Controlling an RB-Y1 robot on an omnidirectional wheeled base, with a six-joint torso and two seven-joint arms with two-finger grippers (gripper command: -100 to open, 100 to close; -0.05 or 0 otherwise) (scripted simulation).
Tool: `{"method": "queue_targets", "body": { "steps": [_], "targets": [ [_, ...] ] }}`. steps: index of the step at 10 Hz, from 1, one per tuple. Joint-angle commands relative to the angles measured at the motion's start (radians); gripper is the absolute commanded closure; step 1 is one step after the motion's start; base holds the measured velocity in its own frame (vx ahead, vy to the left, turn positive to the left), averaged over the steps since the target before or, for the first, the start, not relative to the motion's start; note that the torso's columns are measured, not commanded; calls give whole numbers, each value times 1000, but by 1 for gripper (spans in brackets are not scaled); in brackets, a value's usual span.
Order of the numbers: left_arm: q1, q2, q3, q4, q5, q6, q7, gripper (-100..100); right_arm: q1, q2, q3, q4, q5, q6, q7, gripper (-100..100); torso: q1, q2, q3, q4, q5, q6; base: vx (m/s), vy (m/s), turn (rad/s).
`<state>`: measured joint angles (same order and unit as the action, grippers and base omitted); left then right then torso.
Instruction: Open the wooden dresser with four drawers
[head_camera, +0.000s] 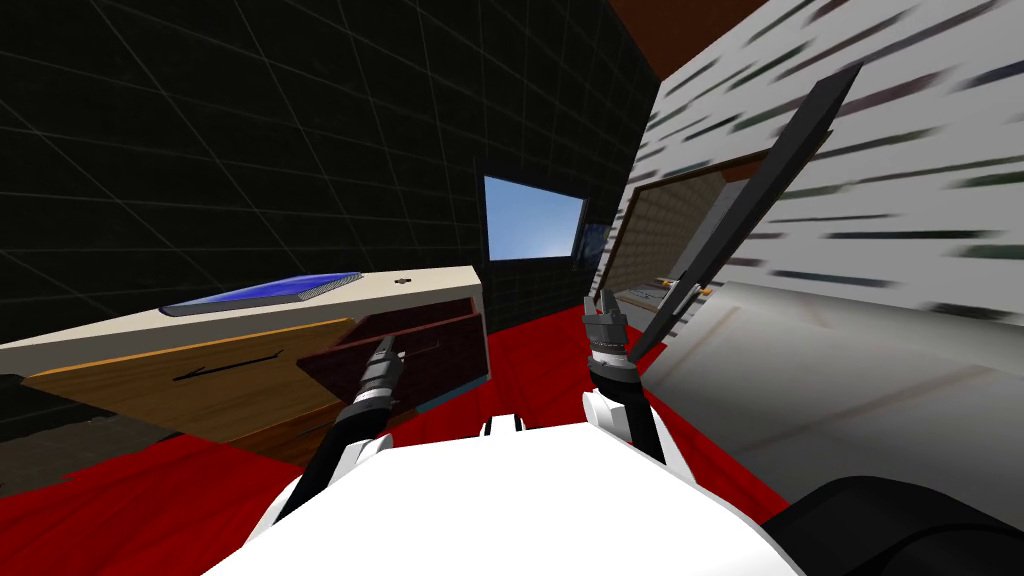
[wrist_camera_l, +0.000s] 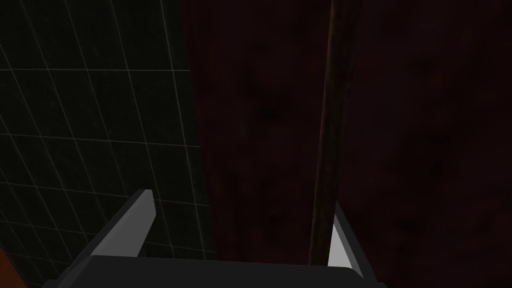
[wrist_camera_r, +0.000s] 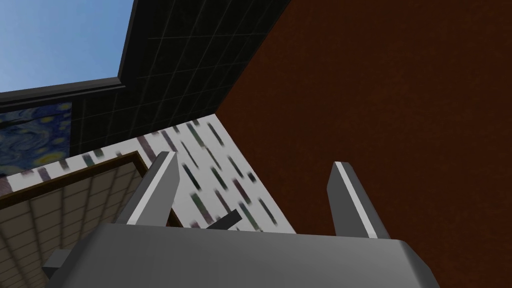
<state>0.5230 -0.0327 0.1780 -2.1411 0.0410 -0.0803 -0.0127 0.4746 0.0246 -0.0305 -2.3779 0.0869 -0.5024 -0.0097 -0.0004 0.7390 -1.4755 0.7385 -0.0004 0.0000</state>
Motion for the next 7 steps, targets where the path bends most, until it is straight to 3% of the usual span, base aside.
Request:
{"method": "queue_targets", "body": {
  "steps": [1,2,7],
  "targets": [
    [14,1,0,-26,3,23,3,-100,0,0,0,0,0,0,0,0,-1,1,0,2,-2,-1,9,3,-5],
    [15,1,0,-29,4,29,4,0,0,0,0,0,0,0,0,0,-1,2,1,2,-2,0,0,0,0],
    [17,0,-1,-25,4,31,4,0,0,0,0,0,0,0,0,0,0,-1,0,0,0,0,0,0,0]
  ]
}}
